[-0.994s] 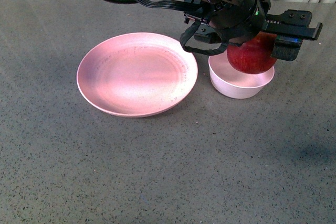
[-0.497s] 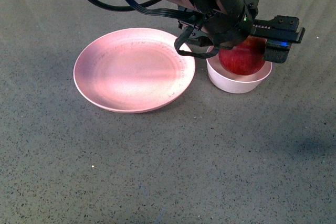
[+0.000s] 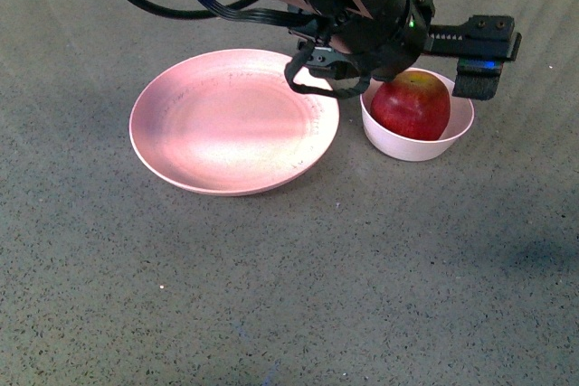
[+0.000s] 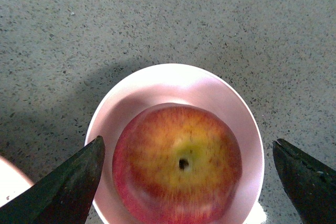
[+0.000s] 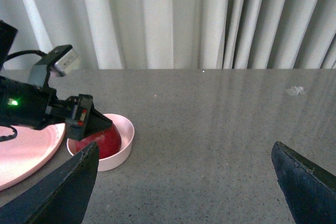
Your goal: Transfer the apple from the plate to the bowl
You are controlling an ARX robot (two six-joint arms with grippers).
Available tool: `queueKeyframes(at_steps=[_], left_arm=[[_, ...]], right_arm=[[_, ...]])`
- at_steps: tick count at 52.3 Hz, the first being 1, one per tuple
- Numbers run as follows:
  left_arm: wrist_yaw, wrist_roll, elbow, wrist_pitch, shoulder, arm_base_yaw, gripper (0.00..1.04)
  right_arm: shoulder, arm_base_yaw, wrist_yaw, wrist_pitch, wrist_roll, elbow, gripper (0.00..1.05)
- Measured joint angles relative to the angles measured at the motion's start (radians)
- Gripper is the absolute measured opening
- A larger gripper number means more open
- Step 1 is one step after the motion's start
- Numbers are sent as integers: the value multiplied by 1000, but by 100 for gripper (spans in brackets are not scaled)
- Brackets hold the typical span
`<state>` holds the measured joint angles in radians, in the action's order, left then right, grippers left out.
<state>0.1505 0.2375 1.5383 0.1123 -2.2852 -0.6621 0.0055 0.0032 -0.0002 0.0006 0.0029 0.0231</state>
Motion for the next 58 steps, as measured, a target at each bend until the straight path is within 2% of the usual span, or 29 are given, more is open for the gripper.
queueKeyframes(at_steps=[12,25,27,29,31,33,38,50,58], left_arm=[[15,39,-96,54,150,52,96],[27,80,-244,128,331,156,96],[-148,33,-299,272,344,156,89],[-265,-14,-358,403,357,156,84],[-455,-92,-475,592,392,167,75],[-552,-146,-593,732,442,187,66],[-542,-196,-804,880,583,258,46],[-426,-220,-1123,936,807,381,2],[-376,-224,-1218,937,906,425,2]], right_arm=[[0,0,0,0,0,0,96],[0,0,0,0,0,0,96],[0,0,0,0,0,0,96],[0,0,-2,0,0,0,96],[0,0,-1,0,0,0,96],[0,0,0,0,0,0,96],[0,0,0,0,0,0,96],[0,0,0,0,0,0,96],[0,0,0,0,0,0,96]])
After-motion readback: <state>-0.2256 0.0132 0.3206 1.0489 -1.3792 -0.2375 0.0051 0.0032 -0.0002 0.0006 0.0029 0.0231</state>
